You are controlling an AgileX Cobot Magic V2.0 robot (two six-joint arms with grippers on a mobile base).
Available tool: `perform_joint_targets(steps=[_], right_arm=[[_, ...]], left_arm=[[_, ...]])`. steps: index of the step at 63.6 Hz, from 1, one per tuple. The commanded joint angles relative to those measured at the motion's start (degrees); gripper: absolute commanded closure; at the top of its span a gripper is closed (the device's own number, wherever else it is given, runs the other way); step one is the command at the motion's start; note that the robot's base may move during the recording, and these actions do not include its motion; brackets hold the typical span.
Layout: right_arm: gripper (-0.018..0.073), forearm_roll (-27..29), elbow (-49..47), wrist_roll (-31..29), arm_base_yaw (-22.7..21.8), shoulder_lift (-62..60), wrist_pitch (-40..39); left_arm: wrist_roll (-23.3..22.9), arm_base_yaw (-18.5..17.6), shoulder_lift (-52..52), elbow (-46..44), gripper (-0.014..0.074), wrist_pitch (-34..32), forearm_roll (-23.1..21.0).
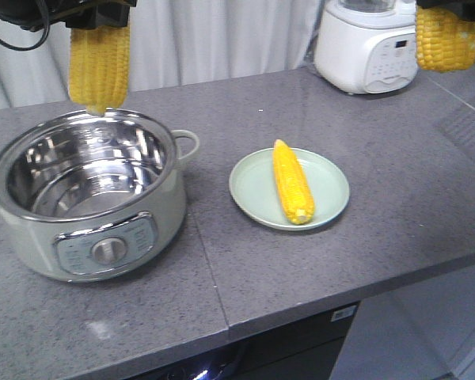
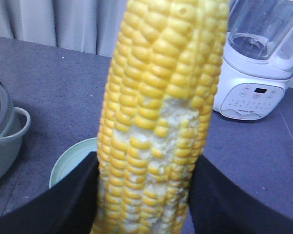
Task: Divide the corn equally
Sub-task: 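Turn the base away from the pot toward the other counter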
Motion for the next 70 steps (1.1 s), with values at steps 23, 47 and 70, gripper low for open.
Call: perform_joint_targets(steps=[23, 47, 70], right_arm=[[0.0564, -0.8, -1.7, -0.3, -0.4, -1.7, -4.3], [0.0564, -0.8, -1.7, -0.3, -0.4, -1.7, -4.3], [0.0564, -0.8, -1.7, -0.3, -0.4, -1.7, -4.3]], left_arm=[[-0.6, -0.2, -2.1, -1.3, 0.0602, -4.1, 0.4], [-0.6, -0.2, -2.1, -1.3, 0.0602, -4.1, 0.4], [-0.6, -0.2, -2.1, -1.3, 0.0602, -4.1, 0.4]])
